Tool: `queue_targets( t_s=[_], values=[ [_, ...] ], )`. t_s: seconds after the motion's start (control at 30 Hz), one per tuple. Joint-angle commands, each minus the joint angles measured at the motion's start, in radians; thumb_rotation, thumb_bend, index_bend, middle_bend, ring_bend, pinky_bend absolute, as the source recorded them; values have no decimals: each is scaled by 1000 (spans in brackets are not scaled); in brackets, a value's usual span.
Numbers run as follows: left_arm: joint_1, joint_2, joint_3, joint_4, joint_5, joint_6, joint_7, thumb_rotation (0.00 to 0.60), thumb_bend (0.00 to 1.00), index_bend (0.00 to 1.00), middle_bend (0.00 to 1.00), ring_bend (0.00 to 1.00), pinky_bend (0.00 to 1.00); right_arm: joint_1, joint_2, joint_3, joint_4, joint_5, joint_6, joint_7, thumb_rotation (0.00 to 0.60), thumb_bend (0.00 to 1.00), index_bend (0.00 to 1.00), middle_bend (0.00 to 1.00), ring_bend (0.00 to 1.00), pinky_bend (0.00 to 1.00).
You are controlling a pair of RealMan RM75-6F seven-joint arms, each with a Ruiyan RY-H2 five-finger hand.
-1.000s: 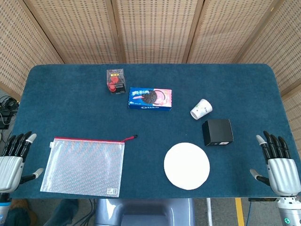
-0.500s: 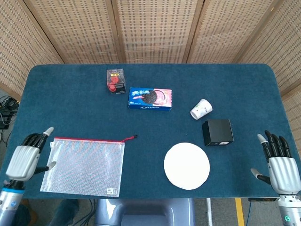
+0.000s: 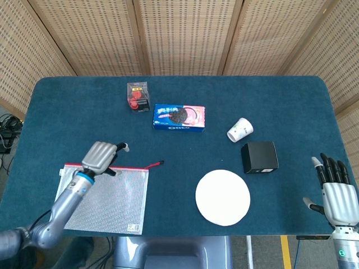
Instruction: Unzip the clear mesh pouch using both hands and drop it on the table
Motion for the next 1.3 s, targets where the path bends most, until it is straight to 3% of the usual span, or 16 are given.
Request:
queue_targets(
  t_s=[0.03,0.33,0.63,1.3],
  values=[
    [-176,-126,-31,77,-232,-53,151,600,294,400,898,946,1000,3,-1,5,7,17,-11,-3,600,0,39,0,0,0],
    [-317,-261,-6,189,-445,-10,246,600,349,450,898,946,1000,4,13,7,7,35,-23,16,600,0,41,0,0,0],
    [-384,-329,18,265,-549,16,279,600,381,450,898,946,1000,7,11,6,6,40,-30,13,600,0,43,0,0,0],
    [-416,-413,54,382,-585,-16,238,600,416,451,898,946,1000,11,7,3,18,48,-40,17,600,0,63,0,0,0]
  ],
)
